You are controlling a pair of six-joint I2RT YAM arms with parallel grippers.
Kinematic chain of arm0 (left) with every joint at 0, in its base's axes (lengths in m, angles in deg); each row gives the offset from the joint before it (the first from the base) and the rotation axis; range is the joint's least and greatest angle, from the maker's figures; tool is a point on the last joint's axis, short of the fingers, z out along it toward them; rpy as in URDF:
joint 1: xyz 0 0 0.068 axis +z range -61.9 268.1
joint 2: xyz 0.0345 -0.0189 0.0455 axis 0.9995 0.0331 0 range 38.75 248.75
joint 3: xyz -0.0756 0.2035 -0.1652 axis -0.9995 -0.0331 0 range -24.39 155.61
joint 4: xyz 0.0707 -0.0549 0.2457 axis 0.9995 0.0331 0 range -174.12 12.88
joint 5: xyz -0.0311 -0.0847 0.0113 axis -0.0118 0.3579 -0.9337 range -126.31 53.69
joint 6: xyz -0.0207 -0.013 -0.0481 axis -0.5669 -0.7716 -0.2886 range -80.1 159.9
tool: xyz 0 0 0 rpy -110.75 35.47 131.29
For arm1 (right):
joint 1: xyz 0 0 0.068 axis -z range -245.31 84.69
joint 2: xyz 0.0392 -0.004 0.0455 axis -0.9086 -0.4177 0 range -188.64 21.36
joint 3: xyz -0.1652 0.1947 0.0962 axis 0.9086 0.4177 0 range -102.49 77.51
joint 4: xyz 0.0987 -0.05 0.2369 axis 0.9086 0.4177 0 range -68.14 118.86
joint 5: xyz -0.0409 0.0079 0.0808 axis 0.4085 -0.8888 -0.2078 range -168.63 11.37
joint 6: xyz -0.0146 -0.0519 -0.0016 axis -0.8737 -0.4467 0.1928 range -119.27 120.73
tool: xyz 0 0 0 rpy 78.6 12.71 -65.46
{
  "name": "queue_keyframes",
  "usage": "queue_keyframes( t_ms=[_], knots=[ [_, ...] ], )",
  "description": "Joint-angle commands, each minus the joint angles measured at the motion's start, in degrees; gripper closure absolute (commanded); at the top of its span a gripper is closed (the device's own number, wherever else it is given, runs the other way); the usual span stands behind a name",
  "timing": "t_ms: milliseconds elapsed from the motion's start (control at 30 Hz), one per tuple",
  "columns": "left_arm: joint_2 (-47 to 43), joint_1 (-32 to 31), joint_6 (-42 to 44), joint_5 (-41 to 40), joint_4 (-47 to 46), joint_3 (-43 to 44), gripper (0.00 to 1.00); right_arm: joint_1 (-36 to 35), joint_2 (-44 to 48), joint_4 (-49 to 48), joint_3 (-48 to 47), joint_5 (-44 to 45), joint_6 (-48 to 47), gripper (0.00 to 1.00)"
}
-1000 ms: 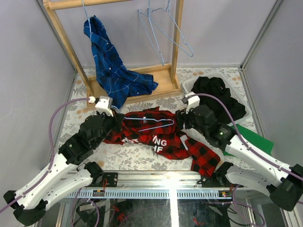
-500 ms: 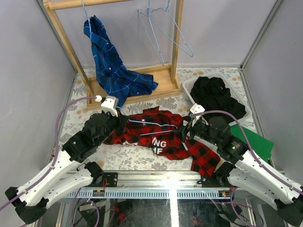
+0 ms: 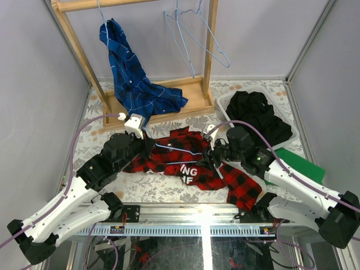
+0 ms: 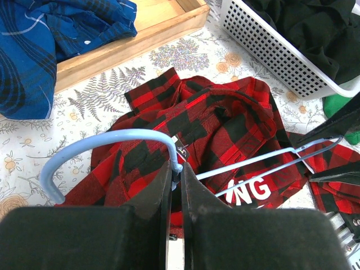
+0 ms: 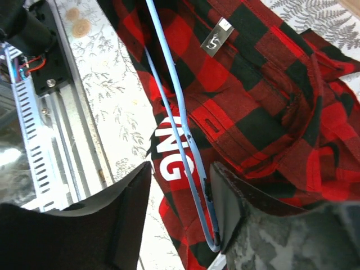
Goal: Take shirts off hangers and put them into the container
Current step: Remove the shirt from the hanger.
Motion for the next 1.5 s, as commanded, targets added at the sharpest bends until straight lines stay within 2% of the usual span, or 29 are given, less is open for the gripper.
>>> queue_keyframes(
  t_ms=[0, 267, 367, 433, 467, 533, 667, 733, 900, 1200, 1467],
  knots=[
    [-0.44, 0.07, 1.75, 0.66, -1.13, 1.95, 1.00, 0.25, -0.09, -1.25, -2.64, -4.02, 0.62, 0.53],
    [-1.16, 0.09, 2.63, -3.50, 0.49, 1.46, 1.00, 0.18, -0.47, 0.10, -3.44, -5.02, 0.31, 0.87],
    [-1.26, 0.04, 2.15, -4.51, 0.39, 1.37, 1.00, 0.23, -0.19, -0.57, -3.27, -6.33, 0.49, 0.98],
    [-1.34, 0.09, 1.74, -5.06, 0.38, 1.44, 0.96, 0.14, 0.15, -0.82, -3.26, -6.75, 0.84, 1.00],
    [-1.35, 0.09, 1.42, -5.33, 0.45, 1.38, 0.89, 0.17, 0.34, -0.89, -3.26, -6.76, 1.02, 1.00],
    [-1.38, 0.05, 0.40, -6.42, 0.90, 1.49, 0.64, 0.19, 0.77, -0.61, -3.34, -6.63, 1.15, 1.00],
    [-1.43, 0.09, -0.01, -7.37, 2.50, 1.88, 0.31, 0.18, 2.17, 0.83, -3.99, -3.86, 1.52, 1.00],
    [-1.63, 0.06, -0.66, -8.86, 3.14, 1.99, 0.22, 0.18, 3.15, 1.42, -4.05, 0.33, 1.98, 1.00],
    [-2.56, 0.06, -1.40, -10.00, 3.06, 1.14, 0.11, 0.18, 4.50, 2.41, -3.68, 7.90, 2.09, 1.00],
    [6.38, 0.05, -4.66, -15.34, 4.50, 0.37, 0.11, 0.18, 4.59, 1.52, -3.96, 6.10, 2.62, 1.00],
    [12.19, 0.08, -10.71, -22.52, 2.24, -1.14, 0.28, 0.19, 6.48, 1.48, -3.31, 7.12, 2.52, 1.00]
  ],
)
